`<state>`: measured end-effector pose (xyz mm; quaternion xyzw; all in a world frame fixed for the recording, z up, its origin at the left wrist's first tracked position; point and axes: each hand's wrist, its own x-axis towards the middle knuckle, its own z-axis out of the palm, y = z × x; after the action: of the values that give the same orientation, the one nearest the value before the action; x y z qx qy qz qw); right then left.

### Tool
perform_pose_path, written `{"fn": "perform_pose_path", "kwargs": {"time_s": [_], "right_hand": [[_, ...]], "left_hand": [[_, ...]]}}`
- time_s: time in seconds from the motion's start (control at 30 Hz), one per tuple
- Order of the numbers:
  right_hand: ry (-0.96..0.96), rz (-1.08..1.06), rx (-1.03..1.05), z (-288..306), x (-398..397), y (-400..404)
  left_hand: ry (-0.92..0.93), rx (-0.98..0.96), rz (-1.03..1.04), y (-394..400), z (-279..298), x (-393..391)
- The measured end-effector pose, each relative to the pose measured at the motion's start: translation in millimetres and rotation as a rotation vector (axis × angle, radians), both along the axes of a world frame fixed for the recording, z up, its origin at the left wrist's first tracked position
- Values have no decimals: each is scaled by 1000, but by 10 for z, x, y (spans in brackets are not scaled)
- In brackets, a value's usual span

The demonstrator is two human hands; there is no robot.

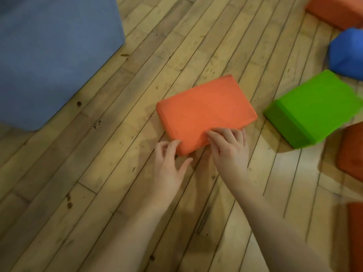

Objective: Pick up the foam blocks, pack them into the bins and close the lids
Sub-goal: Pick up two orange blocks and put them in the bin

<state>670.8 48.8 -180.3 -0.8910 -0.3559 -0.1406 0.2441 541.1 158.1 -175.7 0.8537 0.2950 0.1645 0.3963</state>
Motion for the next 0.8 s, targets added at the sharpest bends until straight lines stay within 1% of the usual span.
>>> {"fn": "perform_pose_path", "kwargs": {"time_s": [0.1, 0.17, 0.23, 0.3, 0.37, 0.43, 0.53, 0.6, 0.67, 0.73, 0.8], "right_hand": [[185, -58, -30, 10, 2, -38], [312, -82, -118, 1, 68, -86], [385, -52, -184, -14, 106, -113], [367, -21, -225, -9, 88, -95], [288, -61, -233, 31, 29, -62], [226, -105, -216, 134, -57, -39], [199, -100, -169, 345, -280, -38], [202, -115, -103, 488, -478, -26], [209, -152, -12, 601, -650, -16], [220, -184, 29, 653, -828, -53], [240, -181, 14, 640, -977, -97]], "left_hand": [[72, 57, -24, 15, -66, -41], [128, 76, -53, 84, -97, 58], [158, 75, -95, 139, -103, 180], [127, 72, -109, 157, -83, 240], [79, 34, -114, 172, -31, 205], [51, 15, -106, 176, 89, 93], [25, -35, -52, 133, 360, -126], [60, -75, -20, 109, 547, -278], [95, -59, -41, 132, 693, -408], [127, -10, -102, 154, 805, -552], [207, 85, -143, 147, 844, -687]]}}
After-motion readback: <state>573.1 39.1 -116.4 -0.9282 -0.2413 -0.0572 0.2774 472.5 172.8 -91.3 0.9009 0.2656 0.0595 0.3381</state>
